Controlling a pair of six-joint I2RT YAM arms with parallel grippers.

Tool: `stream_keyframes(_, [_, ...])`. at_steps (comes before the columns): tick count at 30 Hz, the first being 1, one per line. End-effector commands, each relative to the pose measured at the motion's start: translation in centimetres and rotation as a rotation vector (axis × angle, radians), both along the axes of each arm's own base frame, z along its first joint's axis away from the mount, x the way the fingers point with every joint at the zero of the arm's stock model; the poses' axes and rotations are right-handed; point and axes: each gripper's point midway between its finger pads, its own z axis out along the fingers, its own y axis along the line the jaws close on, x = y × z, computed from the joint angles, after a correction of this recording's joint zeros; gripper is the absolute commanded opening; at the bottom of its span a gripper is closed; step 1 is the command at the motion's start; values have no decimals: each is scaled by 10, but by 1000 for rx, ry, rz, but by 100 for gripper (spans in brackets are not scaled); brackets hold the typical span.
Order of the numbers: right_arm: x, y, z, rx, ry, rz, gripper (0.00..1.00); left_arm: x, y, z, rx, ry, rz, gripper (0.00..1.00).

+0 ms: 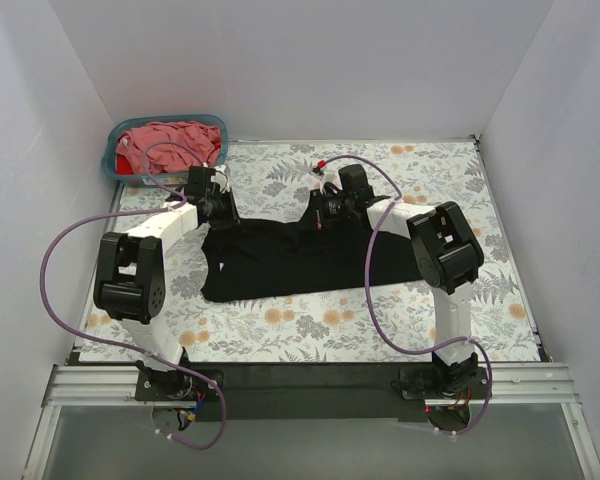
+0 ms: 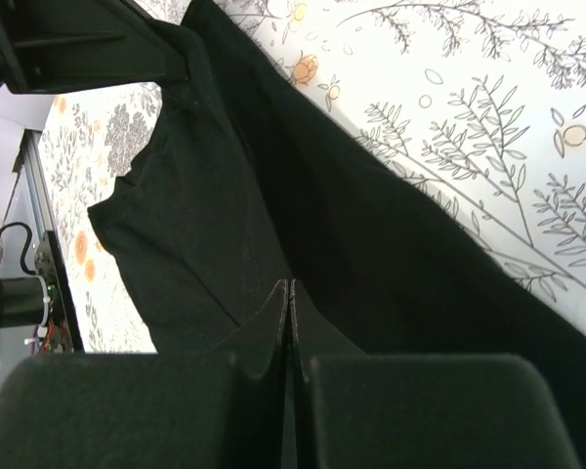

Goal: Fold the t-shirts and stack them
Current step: Fold the tshirt

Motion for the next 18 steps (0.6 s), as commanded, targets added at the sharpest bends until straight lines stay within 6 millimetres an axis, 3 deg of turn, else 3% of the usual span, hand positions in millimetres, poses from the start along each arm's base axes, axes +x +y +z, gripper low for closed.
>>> stream_keyframes(1, [-6, 0, 28, 40, -73, 37, 1, -11, -3, 26, -47, -32, -1, 0])
stream_keyframes(9, [-27, -1, 29, 47, -63, 87, 1, -32, -2, 24, -61, 16, 11, 0])
stream_keyframes(18, [-54, 6, 16, 40, -35, 154, 1, -59, 5, 12, -60, 72, 68, 0])
